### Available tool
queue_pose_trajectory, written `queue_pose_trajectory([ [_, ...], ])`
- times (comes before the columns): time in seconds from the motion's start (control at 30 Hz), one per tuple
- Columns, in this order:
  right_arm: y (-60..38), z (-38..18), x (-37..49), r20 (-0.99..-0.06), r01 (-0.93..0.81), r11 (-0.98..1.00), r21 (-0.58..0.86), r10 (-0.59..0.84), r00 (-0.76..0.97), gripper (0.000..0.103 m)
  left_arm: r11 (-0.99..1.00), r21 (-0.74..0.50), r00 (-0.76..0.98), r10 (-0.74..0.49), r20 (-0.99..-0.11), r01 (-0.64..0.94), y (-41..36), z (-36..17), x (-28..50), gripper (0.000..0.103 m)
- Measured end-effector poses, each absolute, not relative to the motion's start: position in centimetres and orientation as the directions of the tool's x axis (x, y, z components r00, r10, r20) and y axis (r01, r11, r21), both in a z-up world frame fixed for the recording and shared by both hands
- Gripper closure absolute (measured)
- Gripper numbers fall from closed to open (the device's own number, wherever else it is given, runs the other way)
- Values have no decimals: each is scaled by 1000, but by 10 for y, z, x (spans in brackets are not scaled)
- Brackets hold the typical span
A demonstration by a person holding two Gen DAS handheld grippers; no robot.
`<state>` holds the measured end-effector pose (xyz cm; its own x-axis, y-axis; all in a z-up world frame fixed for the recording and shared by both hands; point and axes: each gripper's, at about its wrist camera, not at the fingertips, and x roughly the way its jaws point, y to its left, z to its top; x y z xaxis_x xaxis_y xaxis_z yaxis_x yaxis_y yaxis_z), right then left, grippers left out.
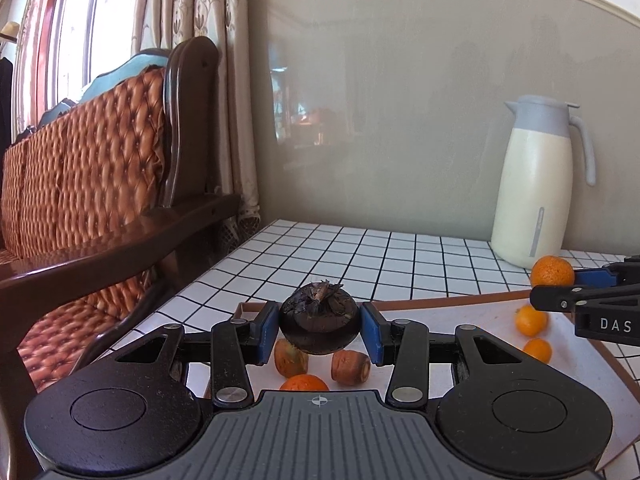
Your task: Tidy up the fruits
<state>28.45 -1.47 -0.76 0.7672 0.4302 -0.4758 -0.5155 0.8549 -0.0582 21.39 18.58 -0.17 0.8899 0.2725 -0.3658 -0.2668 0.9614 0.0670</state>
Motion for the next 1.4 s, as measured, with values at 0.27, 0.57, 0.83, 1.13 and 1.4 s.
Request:
queue_pose_trajectory([
  [0.27,-27,-1,293,-401,-450,890,-70,388,830,6,948,56,893,315,-321,-314,185,-7,218,0],
  [0.57,-36,-4,292,-432,-438,899,-23,386,815,6,950,61,888,309,-339,-307,181,-3,213,0],
  [0.83,-27,1,280,-432,-465,884,-55,399,809,6,950,34,892,302,-336,-310,181,0,207,0],
  [1.13,-38,19,239,-409,-471,881,-42,415,813,6,959,17,906,271,-324,-281,168,17,164,0],
  [1.4,-62,30,162,-397,-474,878,-73,411,821,6,967,18,908,246,-339,-255,138,18,94,0],
])
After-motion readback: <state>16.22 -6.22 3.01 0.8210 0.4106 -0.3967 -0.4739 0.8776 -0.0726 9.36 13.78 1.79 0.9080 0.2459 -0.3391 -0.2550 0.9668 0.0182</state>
